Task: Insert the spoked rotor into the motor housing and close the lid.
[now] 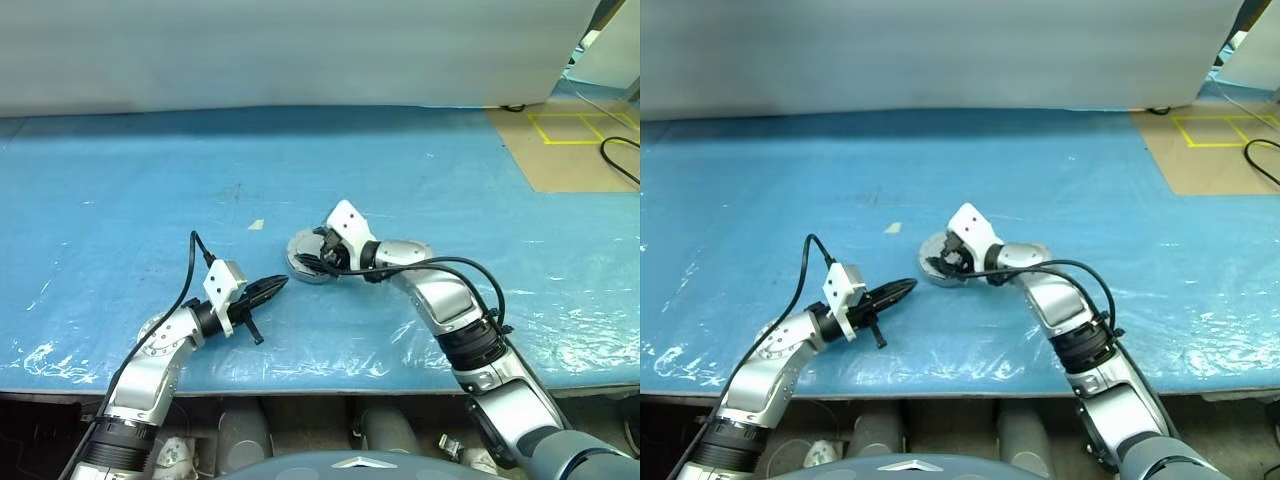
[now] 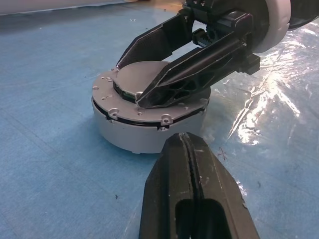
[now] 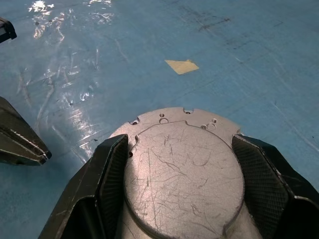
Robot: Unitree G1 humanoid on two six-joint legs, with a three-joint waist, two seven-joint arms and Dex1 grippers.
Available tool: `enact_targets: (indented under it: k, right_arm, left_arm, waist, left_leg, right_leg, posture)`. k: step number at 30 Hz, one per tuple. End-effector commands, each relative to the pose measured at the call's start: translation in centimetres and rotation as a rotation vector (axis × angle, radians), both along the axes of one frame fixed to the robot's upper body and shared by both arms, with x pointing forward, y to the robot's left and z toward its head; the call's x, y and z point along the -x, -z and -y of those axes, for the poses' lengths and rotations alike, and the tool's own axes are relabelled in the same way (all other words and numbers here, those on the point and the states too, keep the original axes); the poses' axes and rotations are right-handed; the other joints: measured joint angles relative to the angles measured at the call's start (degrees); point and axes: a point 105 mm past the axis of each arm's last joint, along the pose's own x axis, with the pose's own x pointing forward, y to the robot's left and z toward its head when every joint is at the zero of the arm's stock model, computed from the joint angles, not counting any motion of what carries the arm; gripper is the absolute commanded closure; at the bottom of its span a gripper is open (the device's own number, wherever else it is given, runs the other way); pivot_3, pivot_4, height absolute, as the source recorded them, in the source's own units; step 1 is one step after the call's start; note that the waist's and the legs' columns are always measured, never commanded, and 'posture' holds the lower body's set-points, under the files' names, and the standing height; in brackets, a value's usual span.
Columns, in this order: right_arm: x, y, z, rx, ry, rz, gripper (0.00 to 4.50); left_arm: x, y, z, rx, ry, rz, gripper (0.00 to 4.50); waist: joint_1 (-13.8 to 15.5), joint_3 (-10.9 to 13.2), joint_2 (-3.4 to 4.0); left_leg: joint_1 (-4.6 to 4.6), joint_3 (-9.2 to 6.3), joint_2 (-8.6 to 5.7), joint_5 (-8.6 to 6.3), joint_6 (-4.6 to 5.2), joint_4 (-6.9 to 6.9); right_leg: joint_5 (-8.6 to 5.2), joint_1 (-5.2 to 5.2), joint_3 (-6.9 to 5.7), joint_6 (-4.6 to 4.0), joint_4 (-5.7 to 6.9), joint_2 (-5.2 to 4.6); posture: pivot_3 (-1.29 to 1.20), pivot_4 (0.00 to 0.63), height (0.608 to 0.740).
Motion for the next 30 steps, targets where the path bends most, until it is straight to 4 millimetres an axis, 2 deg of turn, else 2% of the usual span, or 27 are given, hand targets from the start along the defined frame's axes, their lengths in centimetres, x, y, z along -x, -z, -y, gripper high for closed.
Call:
enact_targets:
  k: [1, 6, 12, 18, 22, 30]
  right_arm:
    - [-0.3, 1.2, 0.8, 0.047, 0.043, -0.003, 1.52]
    - [-1.1, 2.0, 1.6, 0.021, 0.138, -0.065, 1.52]
    - [-0.4, 2.2, 1.0, -0.065, 0.132, -0.199, 1.52]
    - [-0.4, 2.5, 0.9, -0.02, 0.128, -0.17, 1.52]
    - [0.4, 1.2, -0.3, -0.1, 0.055, -0.184, 1.52]
    - [1.3, -0.3, -1.2, -0.081, -0.052, -0.086, 1.52]
  left_arm:
    - [0.0, -0.8, 0.1, 0.003, 0.007, 0.042, 4.5]
    - [-0.1, -0.8, 0.1, 0.004, 0.008, 0.042, 4.5]
    - [-0.2, -0.8, 0.1, 0.003, 0.009, 0.041, 4.5]
    - [-0.2, -0.8, 0.0, 0.001, 0.01, 0.04, 4.5]
    - [-0.2, -0.7, 0.0, -0.001, 0.01, 0.039, 4.5]
    - [-0.3, -0.6, 0.2, -0.004, 0.017, 0.032, 4.5]
  waist:
    - [0.0, 0.0, 0.0]
    - [0.0, 0.0, 0.0]
    - [0.1, 0.0, 0.01]
    - [0.1, 0.0, 0.02]
    - [0.1, 0.0, 0.02]
    - [0.0, 0.0, 0.02]
  left_leg:
    - [0.01, 0.0, 0.0, 0.0, 0.0, 0.03]
    - [0.5, 0.0, -0.01, -0.01, 0.0, 0.04]
    - [0.74, 0.0, -0.06, -0.03, 0.02, 0.03]
    - [0.72, 0.0, -0.06, -0.02, 0.0, -0.17]
    - [0.72, 0.0, -0.06, -0.02, 0.0, -0.2]
    - [0.67, 0.02, -0.05, -0.02, 0.0, -0.33]
  right_leg:
    - [0.0, 0.01, 0.01, 0.0, 0.03, 0.0]
    - [-0.02, 0.5, 0.01, 0.02, 0.03, -0.07]
    - [-0.13, 0.68, 0.07, 0.2, 0.01, -0.11]
    - [-0.04, 0.68, 0.05, 0.05, -0.18, -0.08]
    - [-0.04, 0.68, 0.05, 0.06, -0.23, -0.08]
    - [-0.07, 0.61, 0.04, 0.07, -0.33, -0.06]
  posture:
    - [0.0, 0.15, 0.74]
    - [0.0, 0.15, 0.74]
    - [0.0, 0.15, 0.74]
    - [0.0, 0.15, 0.74]
    - [0.0, 0.15, 0.74]
    - [0.0, 0.15, 0.74]
